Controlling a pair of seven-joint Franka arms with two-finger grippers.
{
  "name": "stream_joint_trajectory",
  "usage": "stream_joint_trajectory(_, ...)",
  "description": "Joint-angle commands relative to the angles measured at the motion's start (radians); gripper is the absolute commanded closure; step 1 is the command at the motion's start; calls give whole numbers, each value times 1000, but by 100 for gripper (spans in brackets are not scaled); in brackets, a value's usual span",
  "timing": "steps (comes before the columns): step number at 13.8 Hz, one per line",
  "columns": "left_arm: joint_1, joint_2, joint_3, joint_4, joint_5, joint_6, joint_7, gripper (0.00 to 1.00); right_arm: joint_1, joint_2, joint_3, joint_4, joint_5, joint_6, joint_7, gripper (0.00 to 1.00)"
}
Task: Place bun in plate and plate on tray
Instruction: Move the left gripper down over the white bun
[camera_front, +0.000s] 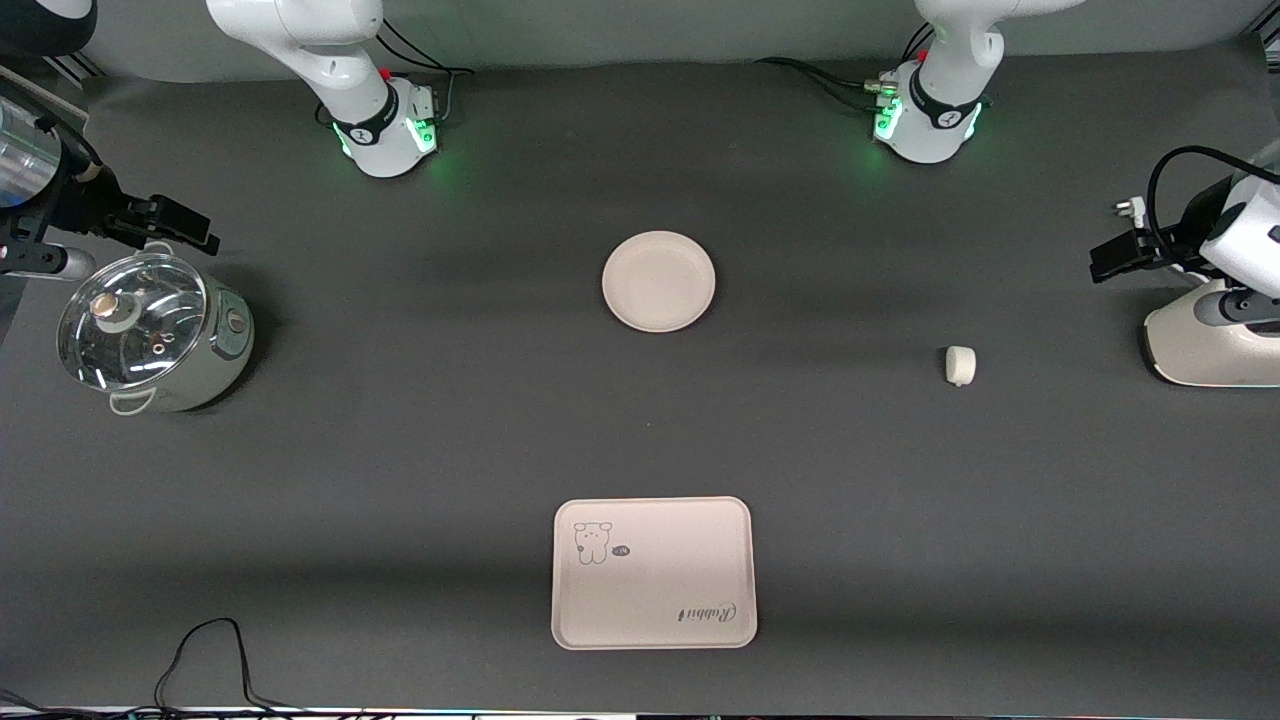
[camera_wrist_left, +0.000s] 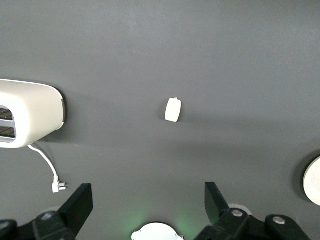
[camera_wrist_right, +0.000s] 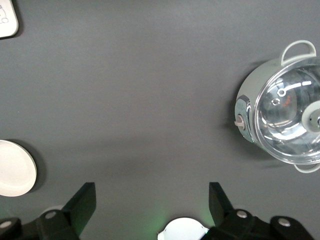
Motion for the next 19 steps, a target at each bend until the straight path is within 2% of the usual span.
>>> stream_joint_trajectory(1,6,-9,-6,9,-6,-19,11,0,5,-37,5,-8,11,5,-4,0)
stream_joint_trajectory(6,10,-12,9,7,-10,-57,7,0,5,-37,8,-8,10,27,-4,0)
stream_joint_trajectory(9,8,-55,9,-5,-13,-91,4,0,5,-27,11,-10,10,58,-14,0)
stream_joint_trajectory(11,10,-136,9,-80,-15,-100,4,0,4,-22,20,-11,11,61,-14,0)
stream_joint_trajectory(13,10,-241,20,-196,-38,-93,7,0,5,-16,26,-11,13,64,-17,0)
stream_joint_trajectory(16,-15,-421,20,-425,-46,-9,7,0,5,-2,103,-13,13,87,12,0)
stream_joint_trajectory(17,-15,-450,20,-463,-52,4,7,0,4,8,123,-13,13,80,53,0)
stream_joint_trajectory(19,-15,-435,20,-476,-53,27,8,0,5,15,137,-16,13,75,75,0)
